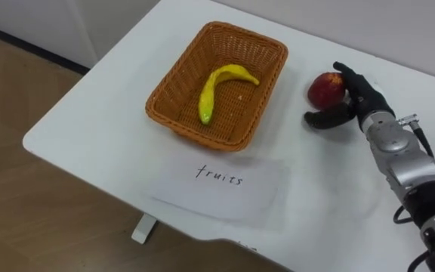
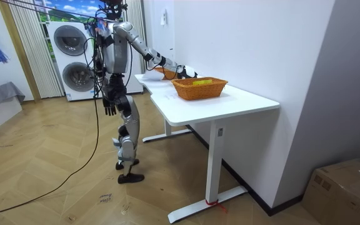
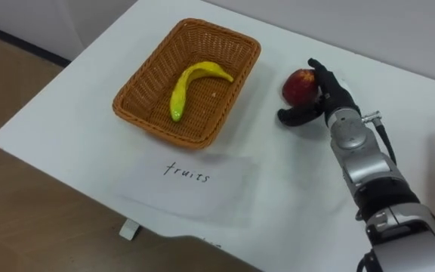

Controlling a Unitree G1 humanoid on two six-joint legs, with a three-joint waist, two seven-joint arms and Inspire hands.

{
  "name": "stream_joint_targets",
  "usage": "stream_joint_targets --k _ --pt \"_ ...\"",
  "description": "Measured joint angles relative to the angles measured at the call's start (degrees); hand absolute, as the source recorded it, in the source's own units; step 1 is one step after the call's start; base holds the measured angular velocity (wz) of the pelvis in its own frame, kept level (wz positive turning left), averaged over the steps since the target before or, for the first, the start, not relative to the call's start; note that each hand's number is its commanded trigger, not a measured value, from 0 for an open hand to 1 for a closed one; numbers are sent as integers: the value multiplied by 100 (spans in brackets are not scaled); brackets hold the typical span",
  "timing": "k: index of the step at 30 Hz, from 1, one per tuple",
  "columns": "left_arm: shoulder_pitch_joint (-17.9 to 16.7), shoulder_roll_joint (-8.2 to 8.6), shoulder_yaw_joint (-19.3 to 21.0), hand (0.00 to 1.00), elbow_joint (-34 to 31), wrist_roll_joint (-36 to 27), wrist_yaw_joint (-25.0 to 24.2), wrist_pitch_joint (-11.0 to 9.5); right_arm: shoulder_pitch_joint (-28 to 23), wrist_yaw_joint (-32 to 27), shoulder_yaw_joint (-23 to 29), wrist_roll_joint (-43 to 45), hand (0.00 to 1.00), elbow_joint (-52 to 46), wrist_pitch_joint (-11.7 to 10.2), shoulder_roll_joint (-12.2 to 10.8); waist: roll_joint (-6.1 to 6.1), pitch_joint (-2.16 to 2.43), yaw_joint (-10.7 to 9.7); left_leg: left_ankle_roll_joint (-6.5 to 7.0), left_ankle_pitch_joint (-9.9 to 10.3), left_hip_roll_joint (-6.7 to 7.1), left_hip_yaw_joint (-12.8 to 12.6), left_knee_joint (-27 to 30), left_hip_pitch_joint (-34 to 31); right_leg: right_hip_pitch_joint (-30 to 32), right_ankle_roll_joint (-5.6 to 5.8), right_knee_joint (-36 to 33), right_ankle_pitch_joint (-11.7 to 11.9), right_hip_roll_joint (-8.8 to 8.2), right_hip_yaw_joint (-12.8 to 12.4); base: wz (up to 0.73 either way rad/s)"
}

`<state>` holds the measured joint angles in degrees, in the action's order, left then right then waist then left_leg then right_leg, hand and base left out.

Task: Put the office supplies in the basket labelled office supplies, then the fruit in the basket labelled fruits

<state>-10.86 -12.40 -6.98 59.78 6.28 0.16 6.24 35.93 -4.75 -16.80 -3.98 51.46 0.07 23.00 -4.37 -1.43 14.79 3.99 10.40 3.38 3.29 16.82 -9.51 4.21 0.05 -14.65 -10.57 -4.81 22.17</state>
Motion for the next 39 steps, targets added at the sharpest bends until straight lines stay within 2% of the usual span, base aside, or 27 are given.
stream_joint_targets --k 19,23,39 --pt "4 -4 3 0 -2 -6 -83 0 0 1 1 -18 0 4 0 -1 0 -1 20 0 0 -1 -4 0 5 1 0 -4 0 0 -1 0" --pt "7 -5 -1 0 1 -220 -71 -4 1 -44 3 -305 0 1 0 -7 1 -1 23 0 0 -2 3 -5 -6 -2 0 -2 0 4 29 0" --pt "7 -5 -4 0 -20 -231 119 -35 0 -208 5 -772 0 -1 -82 -1 79 -18 106 -1 2 -12 20 -5 -49 12 -12 11 8 -1 88 1"
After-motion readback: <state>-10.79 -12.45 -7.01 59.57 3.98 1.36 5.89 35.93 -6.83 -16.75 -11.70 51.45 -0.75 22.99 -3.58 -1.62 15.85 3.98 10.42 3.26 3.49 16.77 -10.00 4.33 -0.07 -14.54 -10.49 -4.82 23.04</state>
